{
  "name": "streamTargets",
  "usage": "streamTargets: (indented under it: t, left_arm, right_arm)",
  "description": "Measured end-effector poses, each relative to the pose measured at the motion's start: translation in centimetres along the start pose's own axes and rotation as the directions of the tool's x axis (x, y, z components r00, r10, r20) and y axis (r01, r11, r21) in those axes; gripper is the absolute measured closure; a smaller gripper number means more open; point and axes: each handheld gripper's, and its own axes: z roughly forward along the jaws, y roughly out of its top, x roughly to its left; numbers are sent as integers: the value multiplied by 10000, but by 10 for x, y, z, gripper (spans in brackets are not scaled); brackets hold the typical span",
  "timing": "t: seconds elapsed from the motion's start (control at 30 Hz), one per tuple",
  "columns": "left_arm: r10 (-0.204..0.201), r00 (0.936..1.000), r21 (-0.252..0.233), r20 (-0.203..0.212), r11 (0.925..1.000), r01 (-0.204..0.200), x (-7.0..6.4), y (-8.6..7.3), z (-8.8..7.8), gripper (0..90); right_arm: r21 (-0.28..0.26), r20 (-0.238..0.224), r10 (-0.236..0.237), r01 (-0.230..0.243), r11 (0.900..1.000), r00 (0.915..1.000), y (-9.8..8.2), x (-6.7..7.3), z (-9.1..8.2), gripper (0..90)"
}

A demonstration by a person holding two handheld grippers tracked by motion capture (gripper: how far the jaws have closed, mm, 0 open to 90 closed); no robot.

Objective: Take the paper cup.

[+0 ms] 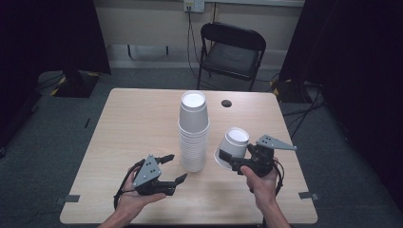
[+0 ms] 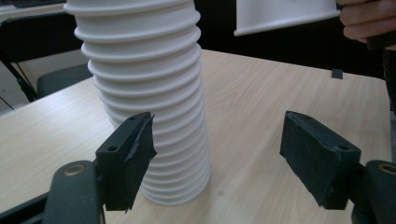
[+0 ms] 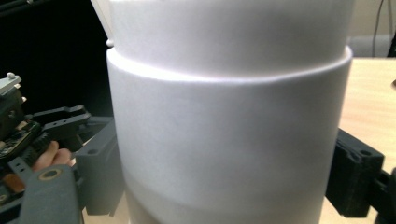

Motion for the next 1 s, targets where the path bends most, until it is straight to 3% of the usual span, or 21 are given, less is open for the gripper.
streamTargets:
  t: [0.1, 0.2, 0.27, 0.57, 0.77, 1.0]
  left_arm:
    - [-15, 10000, -149, 47, 9999, 16, -1, 2, 3, 271]
    - [-255, 9990, 167, 369, 9995, 249, 0, 1, 8, 259]
    - [-325, 9983, 128, 482, 9994, 319, -2, 1, 11, 263]
    - [-349, 9950, -125, 938, 9993, 362, -13, 2, 22, 249]
    - [-128, 9957, -323, 919, 9994, 159, -20, 2, 28, 297]
    - [302, 9945, -430, 999, 9987, -260, -23, 1, 38, 397]
  right_arm:
    - [-9, -79, 283, -283, 9996, 9996, -6, -1, 1, 159]
    - [-53, -218, 671, -672, 9977, 9975, -11, -1, 1, 159]
    - [2, -316, 897, -897, 9960, 9955, -15, -1, 2, 159]
    - [254, -894, 1888, -1873, 9820, 9779, -28, 5, 9, 159]
    - [265, -1297, 2354, -2339, 9719, 9632, -30, 10, 12, 159]
    - [525, -1527, 2509, -2457, 9679, 9559, -34, 19, 16, 159]
